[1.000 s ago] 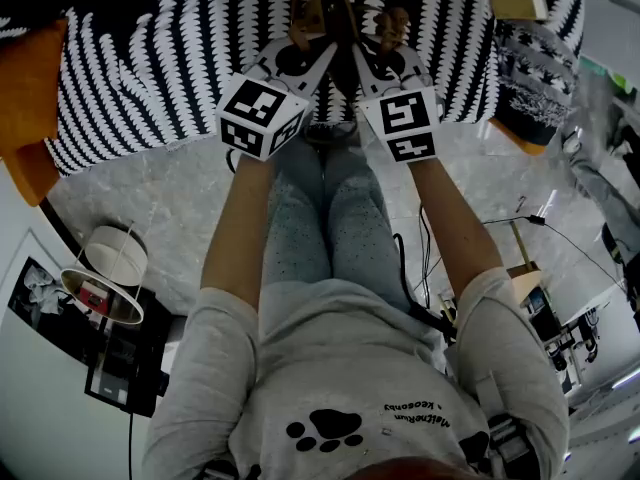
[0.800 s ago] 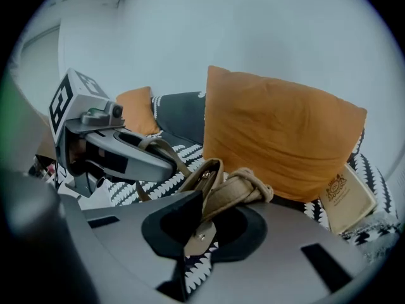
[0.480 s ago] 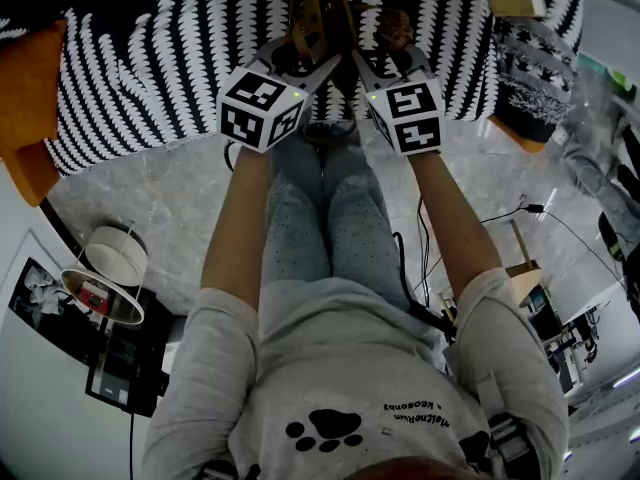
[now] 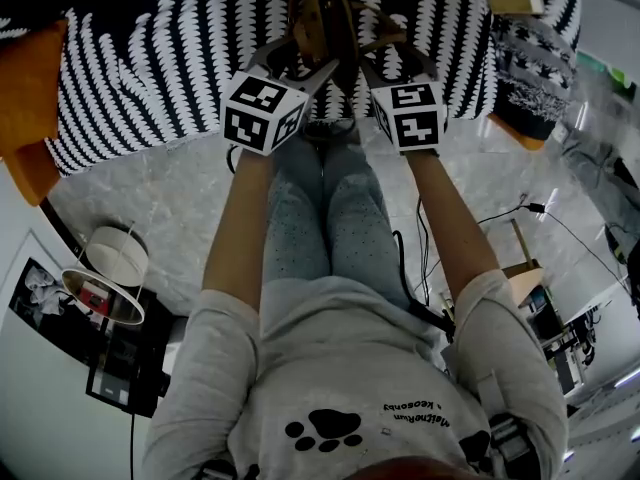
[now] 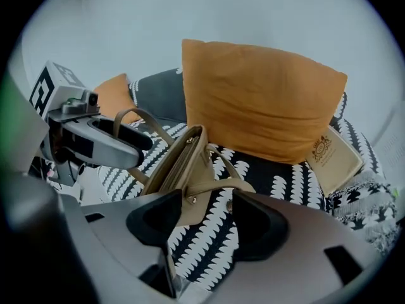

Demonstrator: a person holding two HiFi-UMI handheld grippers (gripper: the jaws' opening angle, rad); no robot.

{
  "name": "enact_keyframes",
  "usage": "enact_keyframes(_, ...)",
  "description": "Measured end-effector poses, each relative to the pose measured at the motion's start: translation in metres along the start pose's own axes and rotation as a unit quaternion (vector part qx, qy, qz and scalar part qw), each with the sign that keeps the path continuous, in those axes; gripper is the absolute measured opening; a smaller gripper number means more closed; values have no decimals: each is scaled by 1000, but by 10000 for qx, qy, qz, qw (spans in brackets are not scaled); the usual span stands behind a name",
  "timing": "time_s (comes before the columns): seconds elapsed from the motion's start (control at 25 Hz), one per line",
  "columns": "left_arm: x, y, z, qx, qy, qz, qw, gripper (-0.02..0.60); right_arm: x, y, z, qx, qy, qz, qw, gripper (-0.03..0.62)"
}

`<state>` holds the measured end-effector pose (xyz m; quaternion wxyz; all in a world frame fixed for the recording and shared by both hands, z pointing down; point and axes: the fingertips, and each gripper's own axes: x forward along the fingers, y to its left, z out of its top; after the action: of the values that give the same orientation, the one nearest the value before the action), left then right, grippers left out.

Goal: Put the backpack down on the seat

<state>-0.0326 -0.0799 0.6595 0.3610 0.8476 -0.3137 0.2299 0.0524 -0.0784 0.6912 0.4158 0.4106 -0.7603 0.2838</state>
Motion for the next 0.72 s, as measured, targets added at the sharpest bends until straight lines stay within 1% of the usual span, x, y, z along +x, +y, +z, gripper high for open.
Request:
enact_keyframes(0.08, 7, 6, -7, 4, 60, 51, 10000, 239, 9, -2, -5, -2, 27, 16, 10000, 243)
enact_keyframes(0.2, 10, 5, -6, -8, 147, 99, 9998, 245, 8, -8, -3, 7, 62, 47, 10000, 244)
enact_keyframes(0.32, -2, -5, -2, -19, 158, 143, 9998, 249, -9, -7, 3, -12, 8, -17, 10000, 245)
enact_keyframes(0.52, -28, -13, -1, -41, 97, 289, 9995, 249, -35, 9, 21, -152, -216, -52, 9996, 245)
enact_keyframes(0.6, -32, -17, -2, -2, 72, 374, 9993, 249, -38, 13, 22, -231, -271, -8, 9994, 245)
enact_keyframes(0.72, -33, -26, 1, 157, 59, 498, 9986, 248, -45, 13, 24, -317, -367, -12, 9988, 245)
